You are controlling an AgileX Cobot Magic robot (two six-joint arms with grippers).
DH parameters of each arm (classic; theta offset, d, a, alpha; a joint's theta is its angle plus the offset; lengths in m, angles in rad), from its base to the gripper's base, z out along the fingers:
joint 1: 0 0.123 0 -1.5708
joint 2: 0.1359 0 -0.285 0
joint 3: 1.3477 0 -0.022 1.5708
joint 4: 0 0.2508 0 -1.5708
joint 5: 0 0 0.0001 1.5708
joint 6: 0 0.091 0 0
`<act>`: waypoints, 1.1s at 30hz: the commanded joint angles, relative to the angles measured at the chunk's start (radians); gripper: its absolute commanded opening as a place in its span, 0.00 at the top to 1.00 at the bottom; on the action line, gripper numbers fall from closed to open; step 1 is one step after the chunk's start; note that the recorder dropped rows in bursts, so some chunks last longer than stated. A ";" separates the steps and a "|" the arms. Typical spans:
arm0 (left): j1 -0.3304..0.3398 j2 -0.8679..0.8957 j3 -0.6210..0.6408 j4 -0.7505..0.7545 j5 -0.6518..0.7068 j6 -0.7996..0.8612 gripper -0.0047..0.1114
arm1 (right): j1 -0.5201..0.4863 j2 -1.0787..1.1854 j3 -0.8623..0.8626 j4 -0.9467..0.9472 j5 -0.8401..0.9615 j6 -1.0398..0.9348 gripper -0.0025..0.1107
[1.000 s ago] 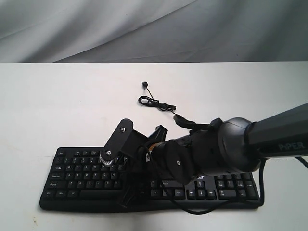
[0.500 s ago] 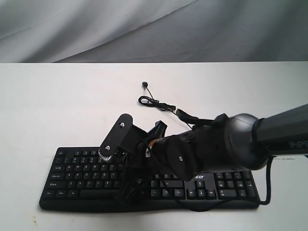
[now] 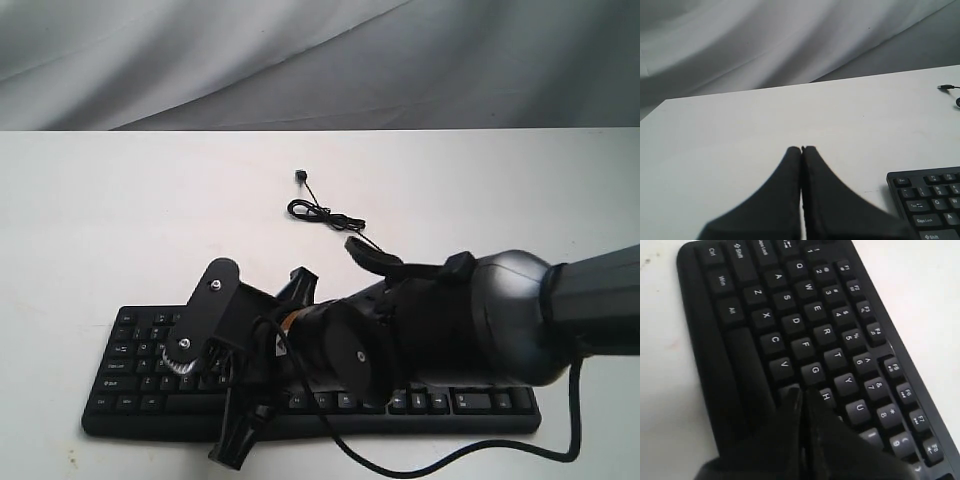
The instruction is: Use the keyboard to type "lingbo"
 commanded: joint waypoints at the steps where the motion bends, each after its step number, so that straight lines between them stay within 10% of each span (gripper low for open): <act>1: -0.007 -0.004 0.005 -0.002 -0.010 -0.004 0.96 | 0.002 0.005 -0.003 0.004 -0.022 0.009 0.98; 33: -0.007 -0.004 0.005 -0.002 -0.010 -0.004 0.96 | -0.011 0.075 -0.003 0.004 -0.066 0.009 0.98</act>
